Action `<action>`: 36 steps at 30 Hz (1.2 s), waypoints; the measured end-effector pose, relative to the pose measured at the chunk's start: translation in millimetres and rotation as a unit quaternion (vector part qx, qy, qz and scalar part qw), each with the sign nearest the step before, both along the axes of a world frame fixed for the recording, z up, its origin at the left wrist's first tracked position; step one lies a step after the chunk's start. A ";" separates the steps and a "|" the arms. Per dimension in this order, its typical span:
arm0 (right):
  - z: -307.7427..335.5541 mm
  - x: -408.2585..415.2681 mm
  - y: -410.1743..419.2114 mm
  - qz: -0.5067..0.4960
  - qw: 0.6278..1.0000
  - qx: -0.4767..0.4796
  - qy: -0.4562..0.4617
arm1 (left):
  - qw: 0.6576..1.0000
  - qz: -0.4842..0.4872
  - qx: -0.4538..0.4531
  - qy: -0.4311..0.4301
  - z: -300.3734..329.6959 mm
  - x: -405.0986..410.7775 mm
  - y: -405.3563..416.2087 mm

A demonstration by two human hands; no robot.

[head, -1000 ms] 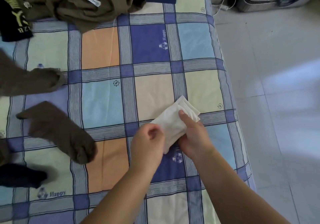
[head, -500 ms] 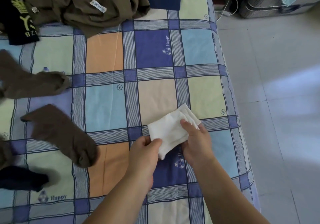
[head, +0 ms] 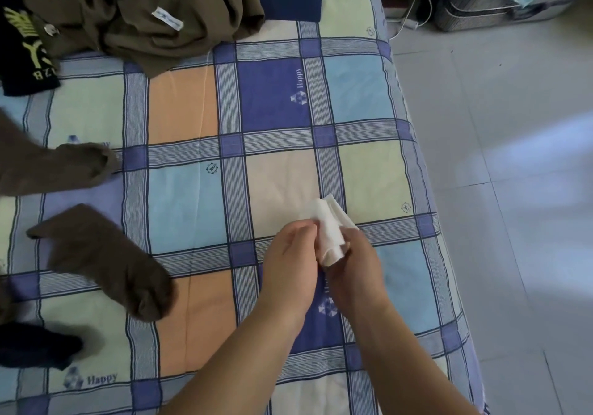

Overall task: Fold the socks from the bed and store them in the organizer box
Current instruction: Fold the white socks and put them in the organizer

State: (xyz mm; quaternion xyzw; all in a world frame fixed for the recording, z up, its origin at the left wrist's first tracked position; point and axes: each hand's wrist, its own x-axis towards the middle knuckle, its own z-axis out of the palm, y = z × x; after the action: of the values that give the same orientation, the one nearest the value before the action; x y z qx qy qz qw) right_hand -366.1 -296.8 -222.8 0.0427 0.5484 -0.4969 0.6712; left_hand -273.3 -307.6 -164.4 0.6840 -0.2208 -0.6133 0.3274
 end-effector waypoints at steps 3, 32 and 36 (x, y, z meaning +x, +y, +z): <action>6.2 -9.0 -2.1 0.006 0.997 0.002 -0.077 | 0.993 -0.104 -0.050 -0.019 -3.9 -4.5 0.0; 62.0 -1.8 37.2 0.118 0.980 0.118 0.109 | 0.766 -0.577 0.021 -0.281 19.2 98.4 125.5; 112.4 2.4 85.9 0.156 0.967 0.152 0.134 | 0.787 -0.560 0.103 -0.239 66.6 152.0 181.2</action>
State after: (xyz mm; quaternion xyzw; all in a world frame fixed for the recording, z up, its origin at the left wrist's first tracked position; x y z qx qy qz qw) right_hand -363.7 -210.9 -110.4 -0.0093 0.7022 -0.2981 0.6465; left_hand -121.3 -126.4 -97.8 0.5952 -0.5717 -0.5246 -0.2089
